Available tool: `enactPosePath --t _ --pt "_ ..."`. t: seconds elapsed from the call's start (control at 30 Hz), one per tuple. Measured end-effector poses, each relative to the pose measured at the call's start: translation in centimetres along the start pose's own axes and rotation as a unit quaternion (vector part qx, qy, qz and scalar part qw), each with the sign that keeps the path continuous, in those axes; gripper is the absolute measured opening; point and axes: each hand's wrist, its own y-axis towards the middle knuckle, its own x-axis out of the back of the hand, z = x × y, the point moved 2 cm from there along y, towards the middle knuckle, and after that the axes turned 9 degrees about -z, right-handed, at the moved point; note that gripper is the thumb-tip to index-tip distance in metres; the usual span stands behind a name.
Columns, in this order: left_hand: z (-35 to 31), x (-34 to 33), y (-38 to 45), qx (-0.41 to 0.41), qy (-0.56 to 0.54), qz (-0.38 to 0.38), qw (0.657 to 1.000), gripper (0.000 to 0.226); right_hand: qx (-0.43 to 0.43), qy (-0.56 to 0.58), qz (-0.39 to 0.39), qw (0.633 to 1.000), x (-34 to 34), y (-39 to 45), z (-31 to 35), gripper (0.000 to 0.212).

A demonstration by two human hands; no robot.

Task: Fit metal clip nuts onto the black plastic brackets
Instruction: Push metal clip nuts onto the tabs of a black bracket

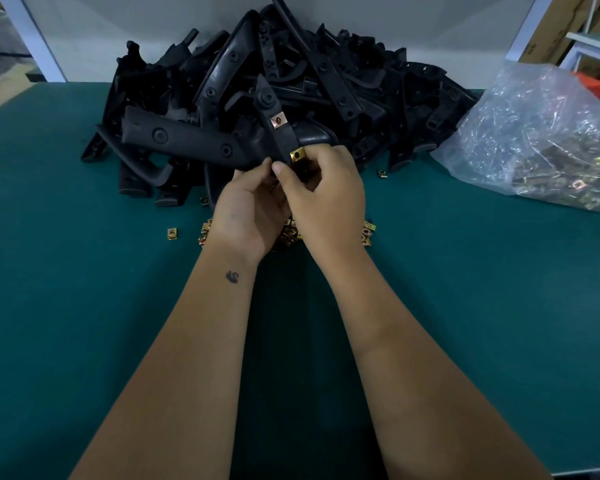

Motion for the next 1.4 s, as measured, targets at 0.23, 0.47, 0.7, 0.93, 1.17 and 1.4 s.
enactPosePath --t 0.23,0.47,0.7,0.93,1.17,1.4 --pt "0.1 -0.1 -0.1 -0.004 0.021 -0.006 1.000 0.046 0.023 -0.016 -0.010 1.000 0.2 0.0 0.1 0.022" --pt "0.1 0.0 0.1 0.001 0.028 -0.008 1.000 0.045 0.044 -0.036 -0.002 0.998 0.2 0.0 0.3 0.021" --pt "0.0 0.1 0.3 -0.007 0.048 0.012 0.999 0.048 0.018 -0.002 -0.011 1.000 0.3 0.1 0.2 0.019" --pt "-1.1 0.8 1.0 -0.086 -0.014 -0.027 0.996 0.013 -0.074 0.136 -0.087 0.984 1.6 0.9 -0.5 0.011" --pt "-0.3 0.0 0.7 -0.103 0.011 -0.036 0.994 0.016 -0.266 0.319 -0.005 0.910 1.5 1.5 -0.8 0.011" --pt "2.9 -2.7 -0.9 -0.076 0.076 -0.046 0.993 0.026 -0.377 0.384 -0.080 0.839 3.2 0.8 -1.6 0.010"
